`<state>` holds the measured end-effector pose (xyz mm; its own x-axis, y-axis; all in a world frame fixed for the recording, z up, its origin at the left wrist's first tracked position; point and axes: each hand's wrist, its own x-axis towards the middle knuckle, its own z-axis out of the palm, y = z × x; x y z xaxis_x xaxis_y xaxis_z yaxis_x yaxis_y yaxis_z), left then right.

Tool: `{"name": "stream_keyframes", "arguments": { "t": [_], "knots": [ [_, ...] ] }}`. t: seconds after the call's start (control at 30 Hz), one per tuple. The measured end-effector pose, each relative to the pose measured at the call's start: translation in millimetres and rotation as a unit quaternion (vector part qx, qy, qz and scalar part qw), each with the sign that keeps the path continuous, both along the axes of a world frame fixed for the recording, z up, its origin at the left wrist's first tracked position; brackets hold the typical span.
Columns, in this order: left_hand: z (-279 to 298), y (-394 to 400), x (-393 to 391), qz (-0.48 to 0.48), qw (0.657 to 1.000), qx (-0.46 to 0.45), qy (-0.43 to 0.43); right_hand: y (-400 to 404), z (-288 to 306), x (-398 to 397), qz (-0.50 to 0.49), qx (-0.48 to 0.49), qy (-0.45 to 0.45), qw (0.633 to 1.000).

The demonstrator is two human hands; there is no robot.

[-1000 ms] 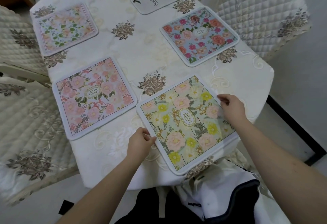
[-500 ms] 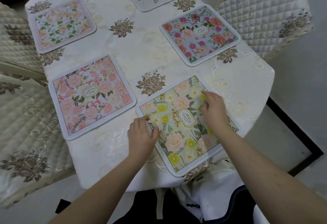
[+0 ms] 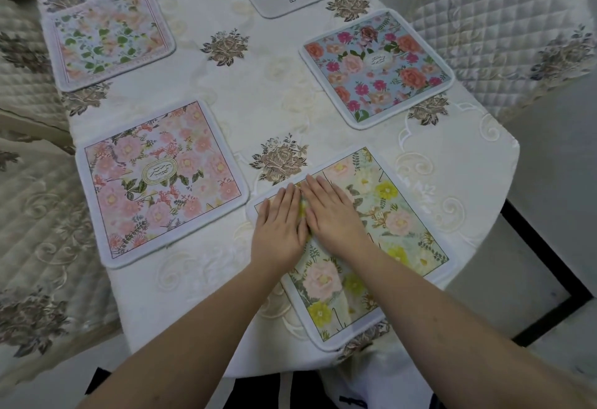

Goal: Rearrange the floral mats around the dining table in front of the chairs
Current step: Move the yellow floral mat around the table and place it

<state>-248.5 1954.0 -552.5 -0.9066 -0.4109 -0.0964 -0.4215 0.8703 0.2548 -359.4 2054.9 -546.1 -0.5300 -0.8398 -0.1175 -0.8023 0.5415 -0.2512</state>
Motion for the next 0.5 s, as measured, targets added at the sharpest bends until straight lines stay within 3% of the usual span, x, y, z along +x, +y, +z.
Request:
{"name": "stream_keyframes", "arguments": {
  "t": [0.2,0.5],
  "knots": [
    [-3,-11,5,-0.009,1.0,0.006,0.006,4,-7,-16,0.001,0.018,0.017,1.0],
    [0,-49,16,-0.012,0.999,-0.033,-0.04,41,-11,-87,-0.108,0.018,0.002,0.994]
  ]
}}
